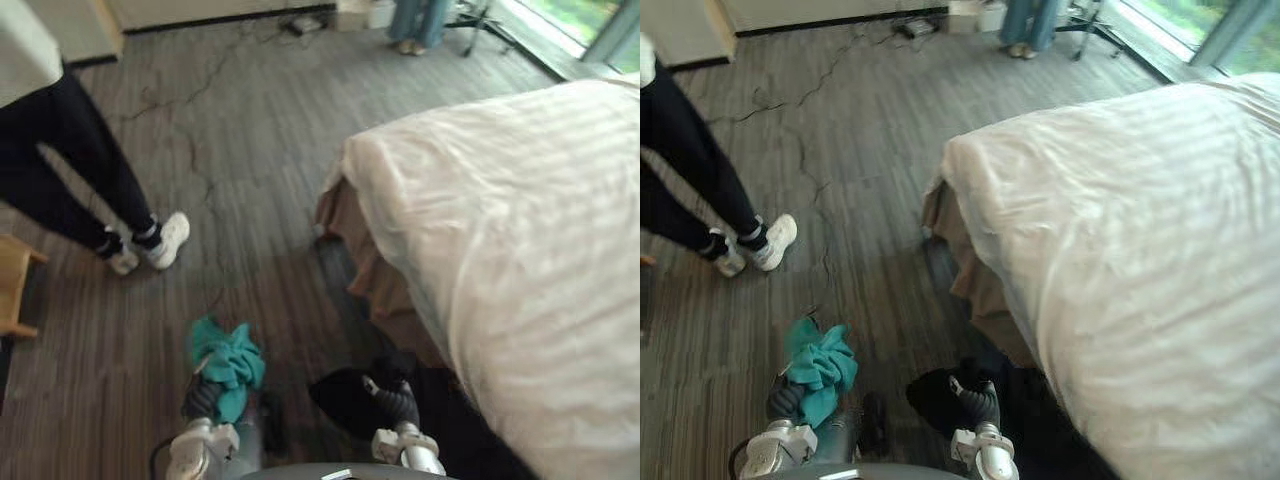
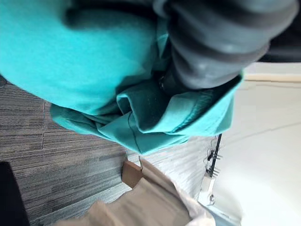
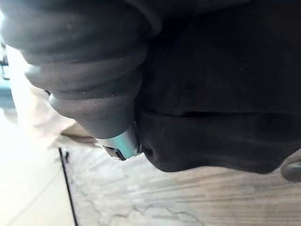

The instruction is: Tidy the bed and pick cloth on bed and put in laundry

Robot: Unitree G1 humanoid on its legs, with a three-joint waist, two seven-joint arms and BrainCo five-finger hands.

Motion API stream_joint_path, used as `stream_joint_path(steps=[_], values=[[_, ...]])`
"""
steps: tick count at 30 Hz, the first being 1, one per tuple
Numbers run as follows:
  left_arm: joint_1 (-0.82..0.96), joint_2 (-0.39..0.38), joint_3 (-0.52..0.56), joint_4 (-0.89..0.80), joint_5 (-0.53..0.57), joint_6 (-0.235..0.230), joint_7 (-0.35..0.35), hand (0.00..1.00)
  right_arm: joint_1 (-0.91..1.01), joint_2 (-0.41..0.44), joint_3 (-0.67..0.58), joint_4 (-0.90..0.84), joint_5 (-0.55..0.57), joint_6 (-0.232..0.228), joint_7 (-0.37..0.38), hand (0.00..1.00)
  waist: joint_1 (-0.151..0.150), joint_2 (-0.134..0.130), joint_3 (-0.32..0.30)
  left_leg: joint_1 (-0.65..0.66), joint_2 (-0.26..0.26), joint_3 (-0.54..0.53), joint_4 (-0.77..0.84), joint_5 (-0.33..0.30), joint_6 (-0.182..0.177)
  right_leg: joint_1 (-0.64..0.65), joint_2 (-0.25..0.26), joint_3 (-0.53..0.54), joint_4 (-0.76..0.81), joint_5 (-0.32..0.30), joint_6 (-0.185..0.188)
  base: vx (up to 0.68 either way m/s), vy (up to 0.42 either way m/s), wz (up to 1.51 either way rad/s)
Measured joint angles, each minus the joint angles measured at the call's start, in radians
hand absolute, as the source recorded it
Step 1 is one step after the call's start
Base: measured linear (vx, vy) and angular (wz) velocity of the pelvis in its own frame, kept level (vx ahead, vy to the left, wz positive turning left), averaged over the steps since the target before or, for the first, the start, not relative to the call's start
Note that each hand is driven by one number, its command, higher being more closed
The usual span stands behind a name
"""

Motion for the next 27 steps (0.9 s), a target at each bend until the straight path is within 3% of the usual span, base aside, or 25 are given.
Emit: stream_joint_path(steps=[1,2,3,4,6,8,10,11,12,19,23,25,27], values=[[0.0,0.001,0.001,0.002,0.002,0.003,0.0,1.0,-0.003,0.0,-0.005,0.0,0.0,0.004,0.0,1.0,0.005,-0.001,0.0,0.015,-0.01,-0.018,-0.022,0.009,0.002,-0.001,-0.008,-0.003,0.032,0.016,-0.004,0.2,0.081,0.91],[0.0,0.001,-0.004,0.007,0.006,0.006,0.001,1.0,-0.009,0.0,-0.007,0.0,-0.003,0.011,0.0,1.0,0.009,0.003,0.004,0.05,-0.029,-0.058,-0.066,0.023,0.006,-0.011,-0.028,0.009,0.11,-0.001,-0.043,0.16,0.072,0.87],[-0.001,0.008,-0.002,0.015,0.012,0.006,0.002,1.0,-0.007,0.003,-0.013,0.0,-0.016,0.013,0.0,1.0,0.004,0.005,0.006,0.085,-0.047,-0.094,-0.118,0.04,0.0,-0.039,-0.017,0.094,0.166,-0.08,-0.065,0.15,0.06,0.91],[-0.003,0.012,-0.001,0.023,0.013,0.006,0.003,1.0,-0.007,0.004,-0.012,-0.002,-0.019,0.015,0.0,1.0,-0.002,0.005,0.006,0.099,-0.055,-0.116,-0.141,0.044,-0.007,-0.062,0.004,0.156,0.179,-0.113,-0.064,0.11,0.051,0.94],[-0.02,0.013,-0.002,0.059,0.013,0.01,0.01,1.0,-0.006,0.011,-0.007,-0.004,-0.018,0.024,0.002,1.0,-0.014,0.019,0.015,0.155,-0.063,-0.177,-0.214,0.08,-0.015,-0.176,0.129,0.47,0.187,-0.206,-0.057,0.11,0.042,0.79],[-0.026,0.013,-0.011,0.079,0.013,0.01,0.015,1.0,0.002,0.009,-0.005,-0.005,-0.018,0.026,0.002,1.0,-0.032,0.019,0.02,0.195,-0.078,-0.217,-0.245,0.105,-0.01,-0.217,0.161,0.564,0.154,-0.209,-0.054,0.1,-0.014,0.79],[-0.02,0.012,-0.017,0.082,0.013,0.01,0.015,1.0,0.009,0.011,-0.002,-0.009,-0.018,0.026,0.002,1.0,-0.029,0.006,0.026,0.238,-0.102,-0.224,-0.268,0.11,-0.017,-0.218,0.137,0.574,0.075,-0.16,-0.055,0.07,-0.046,0.51],[-0.016,0.01,-0.019,0.083,0.013,0.012,0.015,1.0,0.009,0.011,0.002,-0.011,-0.017,0.024,0.004,1.0,-0.028,-0.007,0.026,0.263,-0.116,-0.23,-0.29,0.104,-0.032,-0.211,0.124,0.576,0.06,-0.099,-0.031,0.02,-0.045,0.11],[-0.009,0.001,-0.078,0.091,0.02,0.018,-0.023,1.0,0.035,-0.001,0.007,-0.008,-0.017,0.022,0.024,1.0,-0.038,0.018,-0.002,0.327,-0.039,-0.137,-0.354,0.106,-0.073,-0.087,0.199,0.572,-0.182,-0.006,-0.051,0.03,-0.037,0.09],[-0.017,0.001,-0.086,0.091,0.021,0.018,-0.019,1.0,0.034,-0.001,0.007,-0.004,-0.014,0.022,0.024,1.0,-0.038,0.019,-0.003,0.327,-0.039,-0.139,-0.354,0.104,-0.074,-0.085,0.2,0.571,-0.183,-0.006,-0.051,0.0,0.0,0.0],[-0.08,0.003,-0.124,0.136,0.031,0.018,0.017,1.0,0.005,-0.007,0.006,0.071,0.002,0.021,0.021,1.0,-0.037,0.021,-0.004,0.334,-0.038,-0.14,-0.353,0.096,-0.077,-0.076,0.2,0.568,-0.188,-0.008,-0.053,0.0,0.0,0.0],[-0.116,0.002,-0.135,0.161,0.031,0.018,0.039,1.0,-0.01,-0.013,0.005,0.091,0.006,0.022,0.017,1.0,-0.037,0.017,-0.001,0.31,-0.034,-0.138,-0.291,0.052,-0.085,-0.078,0.202,0.565,-0.181,-0.016,-0.054,0.0,0.0,0.0],[-0.147,0.003,-0.131,0.157,0.032,0.017,0.06,1.0,-0.01,-0.019,0.007,0.089,0.025,0.021,0.015,1.0,-0.023,0.013,0.019,0.226,-0.005,-0.135,-0.083,-0.047,-0.108,-0.069,0.209,0.564,-0.181,-0.037,-0.075,0.0,-0.039,0.0]])
